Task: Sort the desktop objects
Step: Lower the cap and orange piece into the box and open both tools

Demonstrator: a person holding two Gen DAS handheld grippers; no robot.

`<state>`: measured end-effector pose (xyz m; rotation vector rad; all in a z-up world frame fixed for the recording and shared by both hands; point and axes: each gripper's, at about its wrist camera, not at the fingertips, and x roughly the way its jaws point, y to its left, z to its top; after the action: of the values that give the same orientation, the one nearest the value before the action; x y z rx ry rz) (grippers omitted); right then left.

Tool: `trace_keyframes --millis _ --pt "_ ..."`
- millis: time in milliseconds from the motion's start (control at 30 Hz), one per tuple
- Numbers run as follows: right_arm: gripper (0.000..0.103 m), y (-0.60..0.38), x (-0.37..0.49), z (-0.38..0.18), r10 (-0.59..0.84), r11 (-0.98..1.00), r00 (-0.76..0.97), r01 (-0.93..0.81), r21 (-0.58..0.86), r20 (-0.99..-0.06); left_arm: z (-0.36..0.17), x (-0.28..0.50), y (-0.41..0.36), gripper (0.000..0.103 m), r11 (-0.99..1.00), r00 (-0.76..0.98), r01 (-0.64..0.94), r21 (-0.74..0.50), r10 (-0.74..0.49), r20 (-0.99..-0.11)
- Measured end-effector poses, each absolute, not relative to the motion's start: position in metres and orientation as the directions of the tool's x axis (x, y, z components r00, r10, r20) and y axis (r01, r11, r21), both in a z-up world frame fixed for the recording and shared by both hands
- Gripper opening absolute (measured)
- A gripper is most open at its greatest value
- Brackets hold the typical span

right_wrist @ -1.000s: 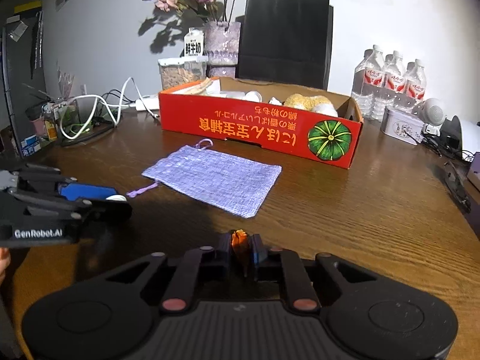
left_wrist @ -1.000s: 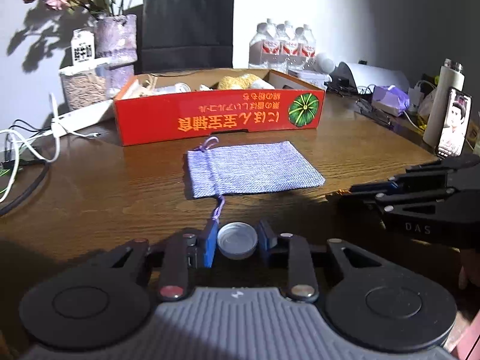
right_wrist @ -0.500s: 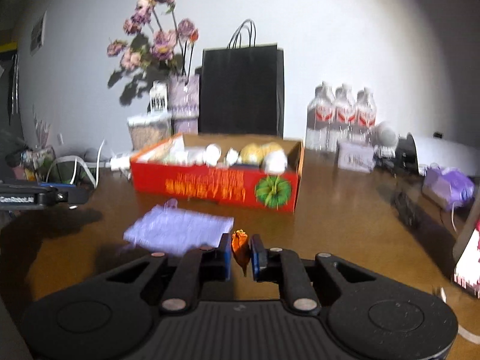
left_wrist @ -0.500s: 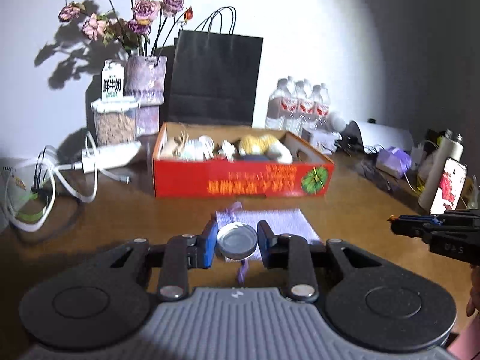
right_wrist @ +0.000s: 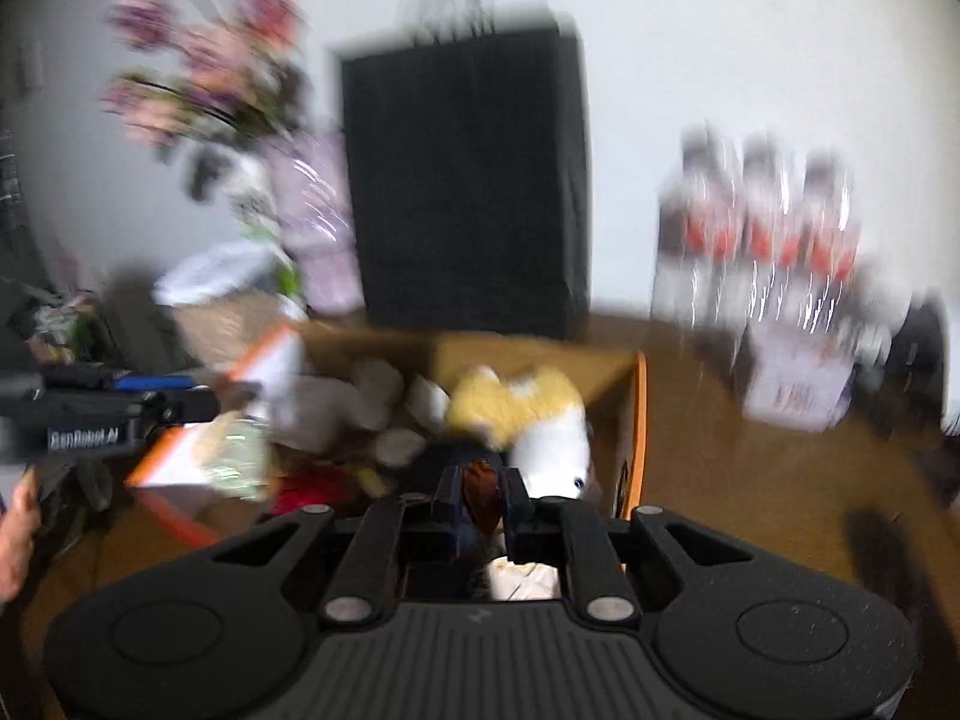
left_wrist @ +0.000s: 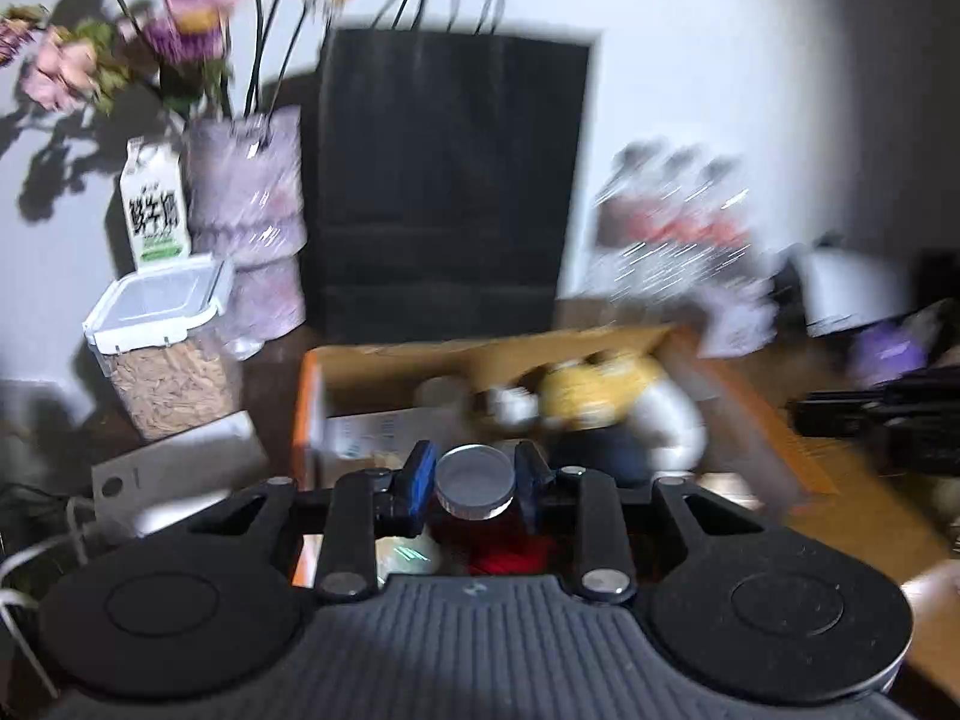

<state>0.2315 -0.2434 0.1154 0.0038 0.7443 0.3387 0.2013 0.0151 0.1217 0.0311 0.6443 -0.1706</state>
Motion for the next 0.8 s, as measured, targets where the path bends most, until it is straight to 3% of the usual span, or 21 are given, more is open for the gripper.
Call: trace_keyframes --millis 167,367,433,633,733,800 --pt "0.012 -0.234 0.302 0.073 0.277 0.953 0.526 -0.259 0.159 -0.804 0.087 0.274 0.020 0.029 0.989 0.654 0.113 -0.093 -0.144 -0.743" --pt "0.013 -0.208 0.329 0.057 0.220 0.964 0.501 -0.244 0.107 -0.837 0.076 0.322 0.011 0.030 0.993 0.600 0.087 -0.085 -0.120 -0.791" --pt "0.025 -0.205 0.330 0.057 0.212 0.966 0.513 -0.238 0.099 -0.832 0.073 0.329 0.007 0.033 0.994 0.614 0.085 -0.067 -0.105 -0.782" --pt "0.044 -0.213 0.319 0.080 0.264 0.957 0.536 -0.248 0.150 -0.802 0.082 0.328 0.008 0.062 0.992 0.614 0.077 -0.102 -0.128 -0.779" --pt "0.051 -0.220 0.307 0.086 0.280 0.953 0.573 -0.260 0.152 -0.771 0.097 0.309 0.011 0.065 0.995 0.644 0.059 -0.086 -0.103 -0.758" --pt "0.052 -0.226 0.290 0.084 0.288 0.951 0.610 -0.275 0.143 -0.738 0.108 0.284 0.016 0.079 0.993 0.690 0.076 -0.094 -0.121 -0.713"
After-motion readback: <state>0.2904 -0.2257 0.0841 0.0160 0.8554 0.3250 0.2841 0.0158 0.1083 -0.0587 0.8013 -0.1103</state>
